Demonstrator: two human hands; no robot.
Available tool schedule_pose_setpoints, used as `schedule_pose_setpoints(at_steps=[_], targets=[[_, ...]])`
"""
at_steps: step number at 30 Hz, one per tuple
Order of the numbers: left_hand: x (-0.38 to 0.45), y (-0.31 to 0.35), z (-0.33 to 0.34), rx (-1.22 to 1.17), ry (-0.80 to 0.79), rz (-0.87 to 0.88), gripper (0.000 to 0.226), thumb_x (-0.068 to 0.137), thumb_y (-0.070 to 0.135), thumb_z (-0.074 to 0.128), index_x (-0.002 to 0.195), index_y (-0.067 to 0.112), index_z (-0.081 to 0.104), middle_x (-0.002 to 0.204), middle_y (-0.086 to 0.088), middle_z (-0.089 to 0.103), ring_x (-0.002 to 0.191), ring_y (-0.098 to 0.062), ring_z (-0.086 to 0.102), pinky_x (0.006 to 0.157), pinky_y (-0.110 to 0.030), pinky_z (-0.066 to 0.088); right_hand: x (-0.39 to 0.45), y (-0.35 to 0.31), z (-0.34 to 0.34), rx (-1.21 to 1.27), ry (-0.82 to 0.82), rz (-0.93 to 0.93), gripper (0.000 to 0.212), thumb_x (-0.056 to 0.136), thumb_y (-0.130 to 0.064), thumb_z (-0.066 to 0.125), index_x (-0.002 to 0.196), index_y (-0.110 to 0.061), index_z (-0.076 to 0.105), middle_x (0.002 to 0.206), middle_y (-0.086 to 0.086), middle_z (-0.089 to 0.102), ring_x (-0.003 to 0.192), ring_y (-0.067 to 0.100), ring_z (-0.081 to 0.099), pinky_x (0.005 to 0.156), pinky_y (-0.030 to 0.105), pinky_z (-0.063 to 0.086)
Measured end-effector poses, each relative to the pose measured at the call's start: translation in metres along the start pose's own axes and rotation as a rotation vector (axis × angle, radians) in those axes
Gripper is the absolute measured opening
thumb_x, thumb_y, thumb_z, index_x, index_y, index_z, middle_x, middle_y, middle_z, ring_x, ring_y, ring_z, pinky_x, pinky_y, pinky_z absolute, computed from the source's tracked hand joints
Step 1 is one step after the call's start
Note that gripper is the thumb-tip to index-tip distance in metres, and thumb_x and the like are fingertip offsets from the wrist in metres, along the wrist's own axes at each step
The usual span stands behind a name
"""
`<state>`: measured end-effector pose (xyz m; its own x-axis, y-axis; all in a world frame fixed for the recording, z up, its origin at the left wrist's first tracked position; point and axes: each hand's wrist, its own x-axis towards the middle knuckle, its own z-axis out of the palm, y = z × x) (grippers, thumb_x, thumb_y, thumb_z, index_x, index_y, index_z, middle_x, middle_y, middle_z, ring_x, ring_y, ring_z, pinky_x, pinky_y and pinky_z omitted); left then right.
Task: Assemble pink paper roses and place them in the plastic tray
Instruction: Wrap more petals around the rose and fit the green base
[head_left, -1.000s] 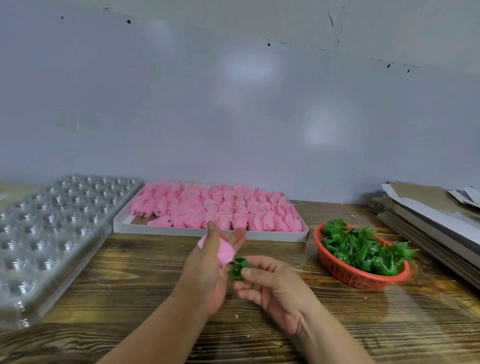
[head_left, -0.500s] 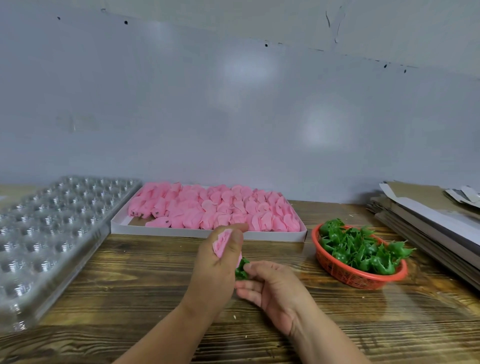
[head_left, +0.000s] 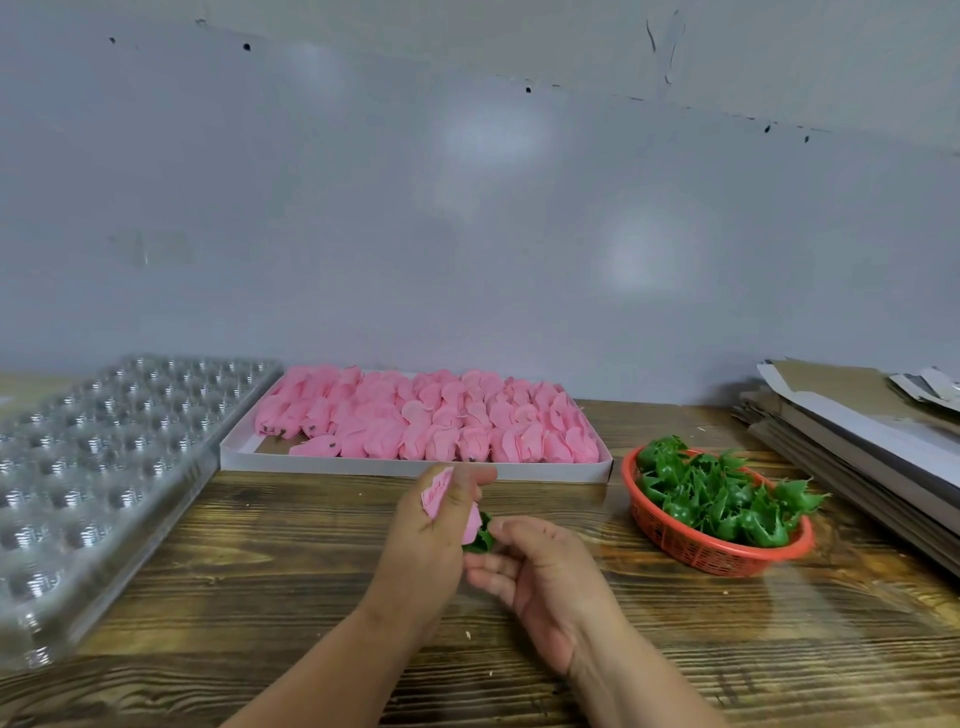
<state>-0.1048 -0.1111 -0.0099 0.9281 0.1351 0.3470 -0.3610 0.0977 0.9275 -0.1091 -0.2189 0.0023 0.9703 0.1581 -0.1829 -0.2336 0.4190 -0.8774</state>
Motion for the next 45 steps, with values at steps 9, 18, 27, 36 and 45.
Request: schedule_pose_setpoints(at_steps=[9,18,27,36,45], targets=[[-0.0005,0.0007,0.0020,-0.046,0.061,-0.056,0.036,0.086,0.050,0.045,0.080,0.028,0.072,0.097,-0.013,0.067,0.085,-0.024,0.060,0.065,-0.029,0.053,-0.0007,0.0052,0.0010,-0.070,0.017,-0.053,0.020,0.085,0.011,0.048,0.073,-0.001,0.058,0.061,0.016,0.065,0.049,0.022,0.064,0.046,0.024,0.054],[-0.0022,0.0025,0.0035,-0.066,0.039,-0.093,0.048,0.078,0.055,0.044,0.089,0.017,0.071,0.091,-0.017,0.065,0.081,-0.025,0.058,0.062,-0.031,0.052,-0.0050,0.0067,0.0058,-0.093,0.030,-0.090,0.020,0.085,0.013,0.048,0.077,-0.001,0.059,0.057,0.012,0.065,0.048,0.019,0.065,0.048,0.023,0.055],[-0.0008,0.0008,-0.0008,0.015,-0.074,-0.029,0.027,0.077,0.054,0.046,0.069,0.039,0.067,0.105,-0.015,0.065,0.073,-0.002,0.061,0.061,-0.019,0.051,-0.0044,0.0039,0.0044,-0.076,0.088,-0.111,0.020,0.089,0.003,0.051,0.071,-0.003,0.058,0.059,0.015,0.066,0.048,0.020,0.065,0.043,0.021,0.052],[0.0029,-0.0007,-0.0016,-0.134,0.080,-0.124,0.041,0.076,0.057,0.043,0.070,0.021,0.061,0.095,-0.002,0.073,0.075,-0.013,0.064,0.063,-0.024,0.054,-0.0054,0.0079,0.0051,-0.050,0.038,-0.108,0.017,0.081,0.018,0.054,0.080,0.003,0.059,0.063,0.014,0.066,0.054,0.022,0.067,0.050,0.022,0.056],[0.0039,-0.0021,-0.0017,-0.233,0.084,-0.173,0.038,0.076,0.057,0.046,0.060,0.026,0.061,0.100,-0.008,0.073,0.081,-0.014,0.068,0.071,-0.034,0.051,-0.0050,0.0100,0.0058,-0.013,0.028,-0.105,0.013,0.080,0.018,0.057,0.083,0.007,0.064,0.067,0.019,0.069,0.053,0.020,0.067,0.052,0.021,0.056]])
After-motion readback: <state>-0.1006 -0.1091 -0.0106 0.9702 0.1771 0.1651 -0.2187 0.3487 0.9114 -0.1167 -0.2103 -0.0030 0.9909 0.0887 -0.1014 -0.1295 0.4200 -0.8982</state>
